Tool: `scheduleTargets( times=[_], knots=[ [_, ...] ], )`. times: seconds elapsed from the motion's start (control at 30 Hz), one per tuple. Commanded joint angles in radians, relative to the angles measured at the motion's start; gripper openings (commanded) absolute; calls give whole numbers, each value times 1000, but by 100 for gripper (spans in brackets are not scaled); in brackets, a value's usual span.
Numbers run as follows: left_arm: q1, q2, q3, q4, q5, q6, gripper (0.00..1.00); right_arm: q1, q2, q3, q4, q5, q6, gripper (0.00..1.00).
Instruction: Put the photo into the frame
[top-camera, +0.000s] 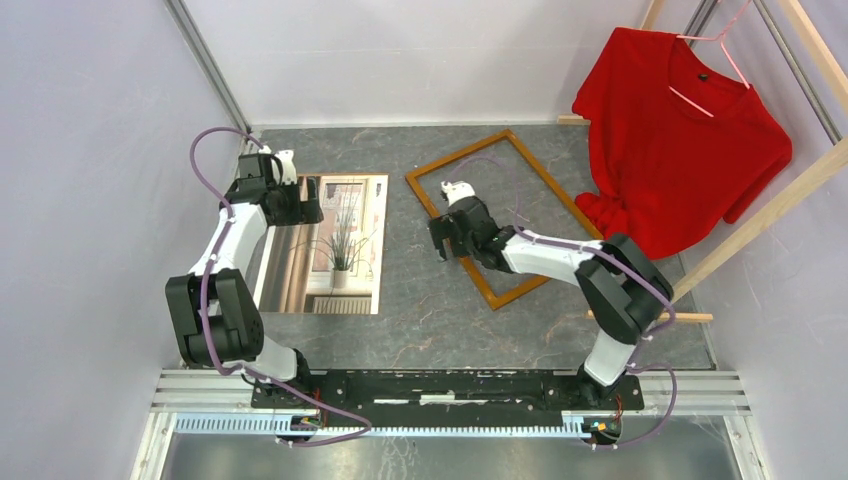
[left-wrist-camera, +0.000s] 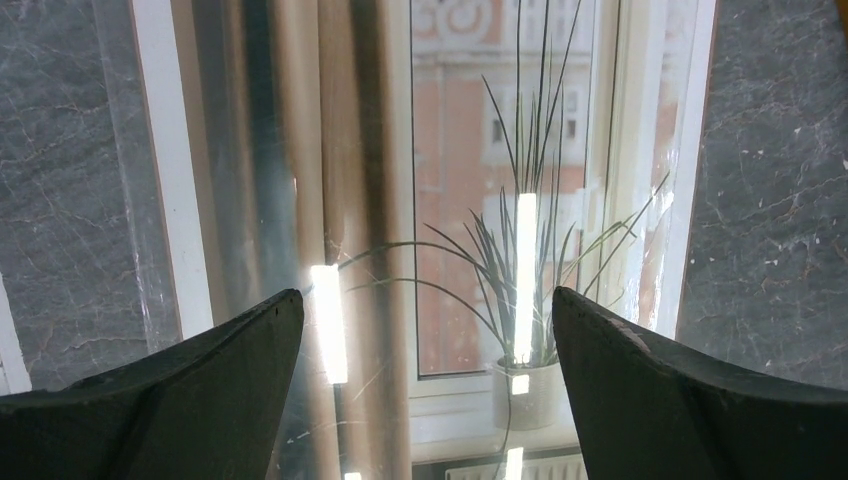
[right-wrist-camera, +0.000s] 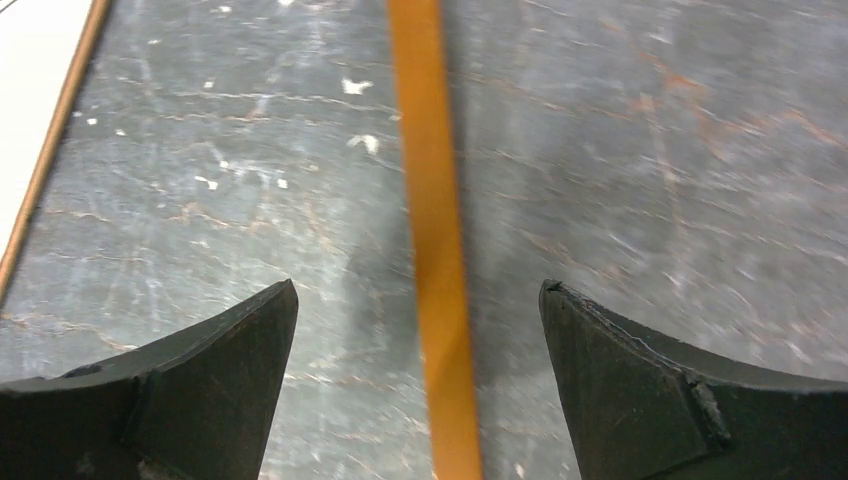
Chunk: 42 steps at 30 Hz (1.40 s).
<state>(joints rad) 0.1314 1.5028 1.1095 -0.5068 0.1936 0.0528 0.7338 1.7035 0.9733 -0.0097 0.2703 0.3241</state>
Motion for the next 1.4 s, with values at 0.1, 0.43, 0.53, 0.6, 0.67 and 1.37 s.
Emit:
scheduleTargets(
  times=[0.1,0.43,0.53,0.6,0.67,1.37],
  knots=[
    [-1,-46,-22,-33,10,65,100,23,121,114,13,-129,-72,96],
    [-4,-47,-52,-32,36,79,100,23,148,47,23,-112,-63,80],
    [-6,-45,-58,-33,47,80,100,24,126,-6,42,-98,-64,71],
    [-14,-44,-64,-33,51,81,100,23,110,-39,56,-86,-60,61],
    [-28,-45,-69,-33,53,83,100,24,99,-61,66,-79,-54,48],
    [-120,-40,-20,-43,45,69,100,66,-152,168,-45,-203,344,0]
  ],
)
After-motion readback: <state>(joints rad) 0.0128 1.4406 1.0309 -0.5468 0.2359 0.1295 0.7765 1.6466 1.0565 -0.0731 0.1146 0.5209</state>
